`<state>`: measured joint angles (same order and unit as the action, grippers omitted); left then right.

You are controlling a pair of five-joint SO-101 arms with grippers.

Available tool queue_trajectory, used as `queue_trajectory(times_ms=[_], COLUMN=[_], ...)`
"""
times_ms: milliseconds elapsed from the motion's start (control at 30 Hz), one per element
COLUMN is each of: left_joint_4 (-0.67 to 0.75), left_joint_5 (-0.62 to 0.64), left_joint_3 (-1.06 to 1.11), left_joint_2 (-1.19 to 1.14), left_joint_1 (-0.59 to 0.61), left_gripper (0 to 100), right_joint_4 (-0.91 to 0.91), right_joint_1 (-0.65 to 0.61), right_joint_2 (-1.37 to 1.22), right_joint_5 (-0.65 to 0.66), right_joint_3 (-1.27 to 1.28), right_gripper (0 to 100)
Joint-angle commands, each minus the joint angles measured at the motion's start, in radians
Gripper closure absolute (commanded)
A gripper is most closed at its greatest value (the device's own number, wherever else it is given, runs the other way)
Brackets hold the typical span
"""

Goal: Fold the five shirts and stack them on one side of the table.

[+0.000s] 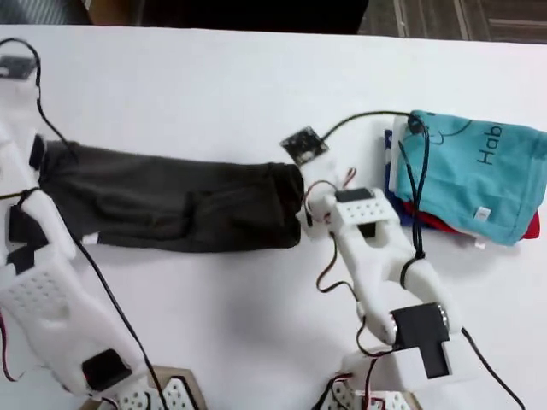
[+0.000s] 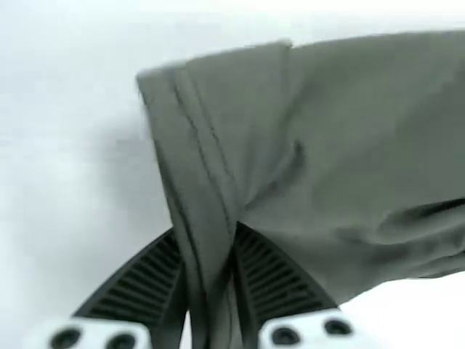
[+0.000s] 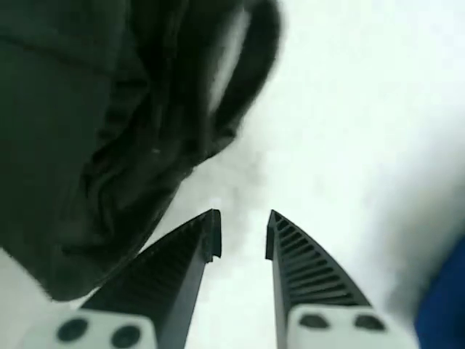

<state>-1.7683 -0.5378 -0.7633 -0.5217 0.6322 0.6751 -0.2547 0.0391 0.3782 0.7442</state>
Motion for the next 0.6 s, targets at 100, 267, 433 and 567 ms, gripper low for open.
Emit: queue_trajectory(times_ms=[100, 267, 433, 567], left_joint_4=[-0.018, -0.017, -0.011, -0.006], left_joint_5=[-0.006, 0.084, 0.140, 0.167], left_joint_3=[0.068, 0.143, 0.143, 0.150], left_joint_2=[0.193, 0.253, 0.259, 0.256], left_joint_1=[-0.276, -0.489, -0.667, -0.804], left_gripper=[97, 97, 97, 97], right_joint_4=[-0.142, -0.142, -0.143, -0.143], right_joint_1=[0.079, 0.189, 0.251, 0.249], right_joint_2=[0.087, 0.133, 0.137, 0.137], right_joint_5=[-0.115, -0.160, -0.199, -0.218], right_joint_3=[0.069, 0.071, 0.071, 0.071], right_gripper=[88.9, 88.9, 88.9, 88.9])
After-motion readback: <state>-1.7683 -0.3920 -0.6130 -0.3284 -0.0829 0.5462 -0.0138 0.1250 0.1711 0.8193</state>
